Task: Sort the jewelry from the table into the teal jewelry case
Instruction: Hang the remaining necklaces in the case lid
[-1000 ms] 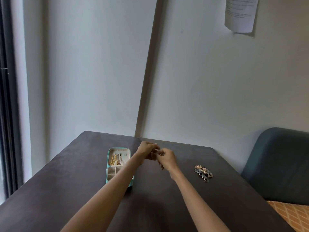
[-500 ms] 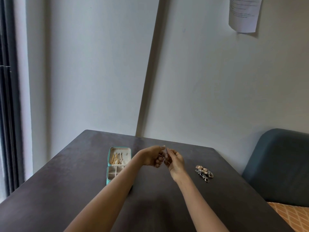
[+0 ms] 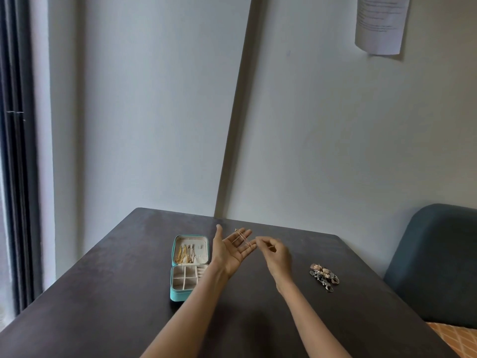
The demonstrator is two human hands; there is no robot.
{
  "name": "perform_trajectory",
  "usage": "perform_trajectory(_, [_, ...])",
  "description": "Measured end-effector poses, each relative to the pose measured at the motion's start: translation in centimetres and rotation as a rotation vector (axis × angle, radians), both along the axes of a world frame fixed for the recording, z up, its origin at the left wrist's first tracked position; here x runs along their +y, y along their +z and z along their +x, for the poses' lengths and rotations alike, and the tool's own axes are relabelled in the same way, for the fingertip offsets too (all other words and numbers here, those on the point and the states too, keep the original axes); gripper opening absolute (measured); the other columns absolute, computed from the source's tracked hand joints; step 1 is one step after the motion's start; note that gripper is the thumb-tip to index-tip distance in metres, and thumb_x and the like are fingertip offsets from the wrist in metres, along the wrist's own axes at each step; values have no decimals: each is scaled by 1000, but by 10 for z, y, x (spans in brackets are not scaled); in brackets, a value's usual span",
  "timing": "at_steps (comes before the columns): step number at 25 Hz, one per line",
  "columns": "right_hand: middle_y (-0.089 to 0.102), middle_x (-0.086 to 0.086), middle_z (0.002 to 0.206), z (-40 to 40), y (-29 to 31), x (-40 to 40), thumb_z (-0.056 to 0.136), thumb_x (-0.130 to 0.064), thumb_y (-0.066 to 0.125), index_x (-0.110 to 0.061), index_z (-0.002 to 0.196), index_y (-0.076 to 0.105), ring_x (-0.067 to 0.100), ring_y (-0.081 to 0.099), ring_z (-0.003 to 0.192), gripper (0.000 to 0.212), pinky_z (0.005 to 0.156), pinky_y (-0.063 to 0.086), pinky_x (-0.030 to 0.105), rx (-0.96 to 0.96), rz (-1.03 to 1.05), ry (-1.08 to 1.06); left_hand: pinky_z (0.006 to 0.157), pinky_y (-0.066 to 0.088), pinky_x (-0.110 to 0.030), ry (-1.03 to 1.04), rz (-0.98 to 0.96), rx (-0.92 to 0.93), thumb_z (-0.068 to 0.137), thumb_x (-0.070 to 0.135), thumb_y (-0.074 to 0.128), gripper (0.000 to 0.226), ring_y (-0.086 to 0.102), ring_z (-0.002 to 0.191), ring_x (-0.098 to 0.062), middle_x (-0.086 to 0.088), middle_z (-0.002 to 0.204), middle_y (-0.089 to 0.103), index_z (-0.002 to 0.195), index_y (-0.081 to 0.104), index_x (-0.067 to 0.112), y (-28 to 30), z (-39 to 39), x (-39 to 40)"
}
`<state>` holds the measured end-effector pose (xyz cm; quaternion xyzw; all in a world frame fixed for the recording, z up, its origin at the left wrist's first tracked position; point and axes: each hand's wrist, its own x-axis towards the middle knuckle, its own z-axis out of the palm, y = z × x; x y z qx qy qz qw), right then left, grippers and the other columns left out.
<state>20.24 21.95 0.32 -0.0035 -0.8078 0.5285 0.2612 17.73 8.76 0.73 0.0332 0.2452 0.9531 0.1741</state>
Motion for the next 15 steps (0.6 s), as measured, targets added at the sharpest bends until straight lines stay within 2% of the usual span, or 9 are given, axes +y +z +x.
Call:
perform_trajectory(2, [66,-6,90,-1,4,-3,85,-31,67,-25,94,74,8,58,78,13,64,44,18,1,373,-14,71,57,-39,40,13,-16,91,63,29,71,61,97,-34,-18,114,60,107,55,0,0,-1,0])
perform_trajectory(5, [66,-5,93,-1,12,-12,85,-37,64,-28,97,74,11,58,87,17,68,44,26,-24,587,-55,84,49,-42,98,56,-40,90,64,32,71,58,100,-34,-20,118,57,107,55,-1,-2,-4,1])
perform_trajectory(11, [68,-3,98,-14,25,-24,87,-32,61,-23,88,74,16,61,95,16,74,47,28,-153,604,-32,96,44,-44,99,109,-24,91,62,33,71,53,112,-35,-20,117,57,113,54,-3,-6,-3,-8])
perform_trajectory(13, [69,-4,98,-20,29,-29,89,-31,57,-21,90,72,15,61,94,17,73,45,26,-177,575,4,91,50,-42,78,100,-17,95,56,31,67,55,109,-34,-21,113,57,110,54,-5,-7,-7,-16])
perform_trajectory(15, [70,-1,96,-25,30,-33,92,-28,55,-16,94,69,14,61,91,18,75,45,26,-177,414,69,78,57,-38,55,55,-36,99,43,31,56,60,100,-33,-24,105,60,102,57,-7,-5,-11,-26])
